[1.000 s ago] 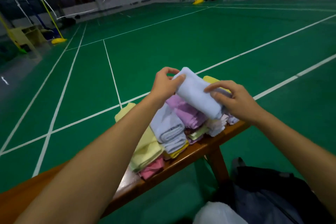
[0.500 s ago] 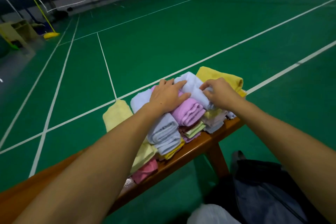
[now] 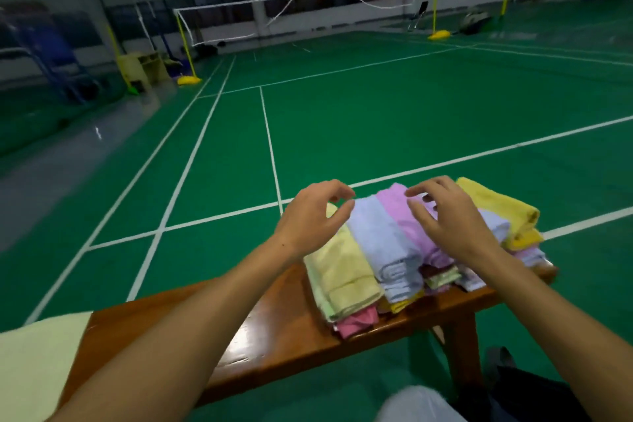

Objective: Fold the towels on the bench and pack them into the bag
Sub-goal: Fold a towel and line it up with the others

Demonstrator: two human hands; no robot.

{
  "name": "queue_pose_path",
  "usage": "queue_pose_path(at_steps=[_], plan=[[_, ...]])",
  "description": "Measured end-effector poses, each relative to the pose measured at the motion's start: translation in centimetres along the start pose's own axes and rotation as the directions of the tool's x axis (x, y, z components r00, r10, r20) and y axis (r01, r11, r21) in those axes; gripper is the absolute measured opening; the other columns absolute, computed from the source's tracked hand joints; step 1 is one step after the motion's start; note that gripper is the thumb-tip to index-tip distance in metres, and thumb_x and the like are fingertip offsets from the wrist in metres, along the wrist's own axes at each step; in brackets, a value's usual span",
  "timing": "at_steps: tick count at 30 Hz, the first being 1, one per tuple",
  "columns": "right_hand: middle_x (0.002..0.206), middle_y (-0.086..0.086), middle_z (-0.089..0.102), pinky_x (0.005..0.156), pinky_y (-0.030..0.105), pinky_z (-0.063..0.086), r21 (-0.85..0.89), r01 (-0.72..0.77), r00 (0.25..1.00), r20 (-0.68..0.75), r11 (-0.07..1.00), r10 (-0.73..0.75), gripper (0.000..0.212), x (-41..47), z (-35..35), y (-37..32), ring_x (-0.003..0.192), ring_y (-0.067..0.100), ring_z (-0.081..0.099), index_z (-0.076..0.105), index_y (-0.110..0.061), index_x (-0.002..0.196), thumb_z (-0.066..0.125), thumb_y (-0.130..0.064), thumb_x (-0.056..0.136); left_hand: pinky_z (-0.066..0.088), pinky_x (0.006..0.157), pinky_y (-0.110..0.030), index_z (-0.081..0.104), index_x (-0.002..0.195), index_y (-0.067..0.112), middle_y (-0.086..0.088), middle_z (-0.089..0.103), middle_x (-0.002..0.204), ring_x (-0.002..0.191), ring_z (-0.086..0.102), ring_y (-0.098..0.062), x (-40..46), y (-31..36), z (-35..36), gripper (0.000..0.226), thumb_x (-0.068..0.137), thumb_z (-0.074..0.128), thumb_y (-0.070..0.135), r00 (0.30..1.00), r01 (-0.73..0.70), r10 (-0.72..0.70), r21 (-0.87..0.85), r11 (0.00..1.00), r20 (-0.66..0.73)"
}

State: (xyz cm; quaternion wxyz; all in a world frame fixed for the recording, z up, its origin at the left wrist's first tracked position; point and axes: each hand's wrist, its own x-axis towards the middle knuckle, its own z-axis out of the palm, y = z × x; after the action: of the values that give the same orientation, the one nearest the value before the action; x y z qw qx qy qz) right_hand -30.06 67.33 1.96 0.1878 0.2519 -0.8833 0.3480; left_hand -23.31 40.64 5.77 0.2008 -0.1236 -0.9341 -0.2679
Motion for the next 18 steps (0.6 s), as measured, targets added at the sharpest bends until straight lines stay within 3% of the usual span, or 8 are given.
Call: queue_pose_path(at_steps=[3,7,11,15,18], plan=[[0.108,-0.004,0.060,0.083,0.045,0.056,0.130,0.139,0.990,-0.011,0.982,-0.139,0.018,-1.2,3.1,-6.2,0.096,0.017,0.062,0.069,-0.023,0.114,0.059,-0.034,0.104,0.056,0.082,-0.036,0.070,0.109,0.026,0.016,0.071,0.102,0.095,0.065,-0.006,-5.7,-1.7,-5.7,0.014,0.100,0.062,0.033,0.997,0.001,0.009,0.112,0.994,-0.080],[0.109,-0.007,0.063,0.082,0.036,0.056,0.300,0.250,0.959,0.052,0.921,-0.278,0.011,-3.4,8.8,-14.7,0.098,0.011,0.064,0.068,-0.023,0.111,0.067,-0.022,0.100,0.055,0.081,-0.034,0.067,0.110,0.032,0.016,0.070,0.107,0.099,0.064,-0.005,-15.0,-5.6,-12.0,0.016,0.100,0.057,0.040,0.997,0.066,-0.050,0.329,0.942,-0.056],[0.107,-0.011,0.062,0.084,0.027,0.053,0.402,0.306,0.896,0.185,0.863,-0.403,0.010,-5.7,15.7,-22.6,0.097,0.009,0.065,0.068,-0.023,0.111,0.067,-0.023,0.102,0.056,0.079,-0.031,0.065,0.113,0.035,0.020,0.069,0.107,0.097,0.062,0.001,-24.4,-10.8,-16.9,0.019,0.103,0.052,0.046,0.969,0.243,-0.241,0.410,0.879,-0.057],[0.107,-0.016,0.064,0.079,0.019,0.052,0.510,0.233,0.829,0.341,0.828,-0.443,0.009,-8.2,22.9,-29.4,0.096,0.009,0.067,0.069,-0.028,0.110,0.067,-0.024,0.102,0.055,0.078,-0.026,0.063,0.117,0.041,0.026,0.066,0.110,0.097,0.060,0.003,-33.3,-15.9,-20.0,0.018,0.104,0.054,0.049,0.859,0.496,-0.504,0.387,0.777,-0.089],[0.107,-0.017,0.066,0.078,0.020,0.053,0.572,0.123,0.784,0.445,0.811,-0.433,0.008,-10.1,28.5,-33.6,0.096,0.010,0.067,0.068,-0.032,0.109,0.064,-0.028,0.103,0.047,0.071,-0.020,0.063,0.119,0.040,0.024,0.067,0.113,0.099,0.062,0.000,-38.3,-19.1,-21.0,0.023,0.103,0.053,0.052,0.717,0.674,-0.682,0.395,0.624,-0.147]])
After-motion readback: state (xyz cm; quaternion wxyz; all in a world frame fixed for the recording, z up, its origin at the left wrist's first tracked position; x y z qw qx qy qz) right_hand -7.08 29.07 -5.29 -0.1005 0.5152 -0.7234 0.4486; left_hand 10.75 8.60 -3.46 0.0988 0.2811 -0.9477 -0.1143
